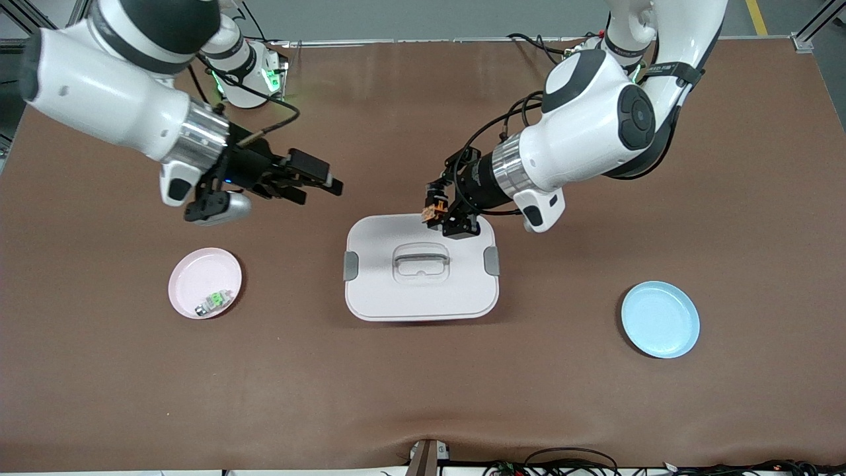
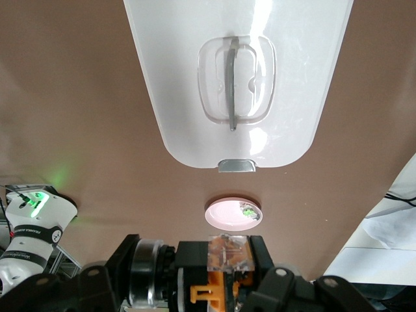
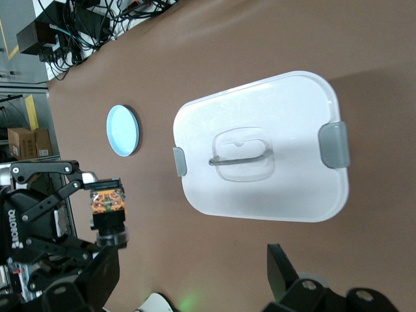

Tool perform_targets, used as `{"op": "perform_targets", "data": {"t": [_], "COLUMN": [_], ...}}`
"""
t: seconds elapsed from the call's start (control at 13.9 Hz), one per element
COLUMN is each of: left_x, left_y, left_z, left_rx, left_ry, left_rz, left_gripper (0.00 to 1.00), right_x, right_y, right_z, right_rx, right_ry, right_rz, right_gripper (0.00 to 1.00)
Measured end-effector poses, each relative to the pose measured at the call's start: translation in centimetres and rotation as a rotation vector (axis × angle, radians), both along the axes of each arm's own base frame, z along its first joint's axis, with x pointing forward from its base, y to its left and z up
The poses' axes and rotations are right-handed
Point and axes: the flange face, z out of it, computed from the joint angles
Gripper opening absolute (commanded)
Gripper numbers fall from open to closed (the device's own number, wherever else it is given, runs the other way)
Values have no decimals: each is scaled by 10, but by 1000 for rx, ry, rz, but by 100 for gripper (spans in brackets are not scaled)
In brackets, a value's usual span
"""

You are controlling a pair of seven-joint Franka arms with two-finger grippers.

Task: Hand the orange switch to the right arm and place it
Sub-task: 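Hold the switch above the box while the right gripper reaches it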

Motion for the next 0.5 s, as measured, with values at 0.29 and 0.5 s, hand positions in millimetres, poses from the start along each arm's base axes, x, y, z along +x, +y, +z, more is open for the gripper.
{"op": "perform_targets", "data": {"t": [0.29,0.5], "left_x": [1,-1], "left_y": [-3,-6], "left_z": [-3,-3], "left_rx": [-4,-5], "left_ry": [-4,-5], "left_rz": [5,0], "left_gripper": [30,30], "right_x": [-5,-7], "right_y": [47,67], "right_z": [-21,-31], "right_rx": [13,24], "right_ry": [3,6], "right_rz": [-65,-107], "right_gripper": [100,100]}}
